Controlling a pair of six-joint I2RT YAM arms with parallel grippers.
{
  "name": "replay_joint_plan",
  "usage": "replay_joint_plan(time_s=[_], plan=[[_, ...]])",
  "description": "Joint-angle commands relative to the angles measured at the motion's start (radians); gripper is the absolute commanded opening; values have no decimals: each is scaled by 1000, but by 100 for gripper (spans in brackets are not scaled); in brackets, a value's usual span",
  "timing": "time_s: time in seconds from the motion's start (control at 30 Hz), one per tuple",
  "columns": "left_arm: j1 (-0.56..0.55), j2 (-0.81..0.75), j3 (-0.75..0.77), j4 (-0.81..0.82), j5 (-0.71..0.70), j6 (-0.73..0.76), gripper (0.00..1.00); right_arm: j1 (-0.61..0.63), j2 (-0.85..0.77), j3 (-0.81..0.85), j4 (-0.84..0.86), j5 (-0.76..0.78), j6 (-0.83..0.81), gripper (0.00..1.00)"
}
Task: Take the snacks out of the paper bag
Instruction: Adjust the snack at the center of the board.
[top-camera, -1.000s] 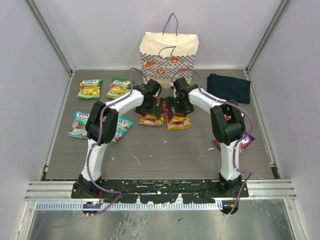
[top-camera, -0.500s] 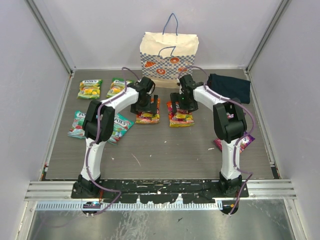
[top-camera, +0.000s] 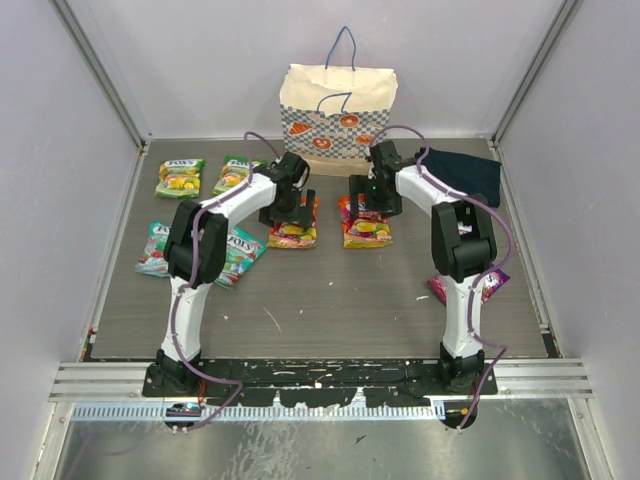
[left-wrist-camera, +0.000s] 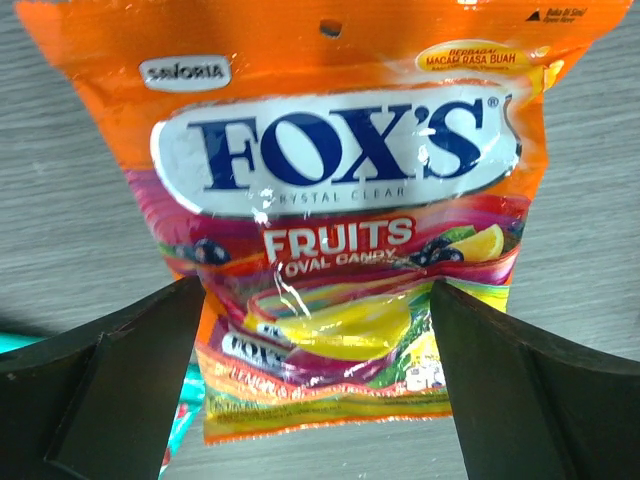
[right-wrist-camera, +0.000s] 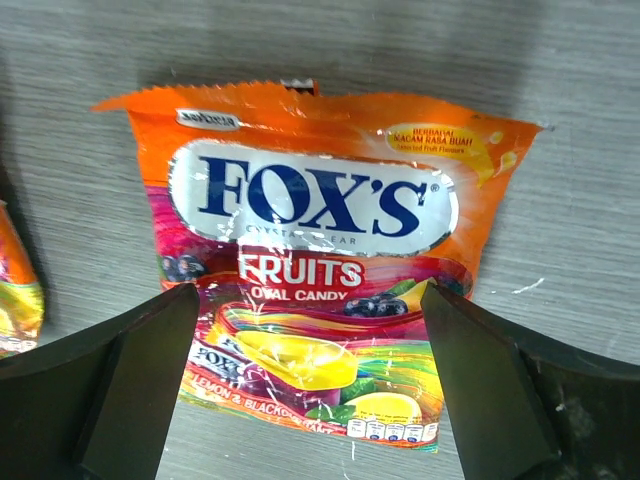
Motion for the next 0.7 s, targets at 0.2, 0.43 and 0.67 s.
replay_joint_plan(time_s=[0.2,0.43,0.67], plan=[[21,-363,65,-63,-47,80,98,-53,-160,162,-3,-143,57,100],[100,-637,-184,-111,-18,70,98,-57,-352,47,20,-127,119,100],[243,-856,-537,-111,-81,166,98,-55,-497,-156,81,-163,176,100]])
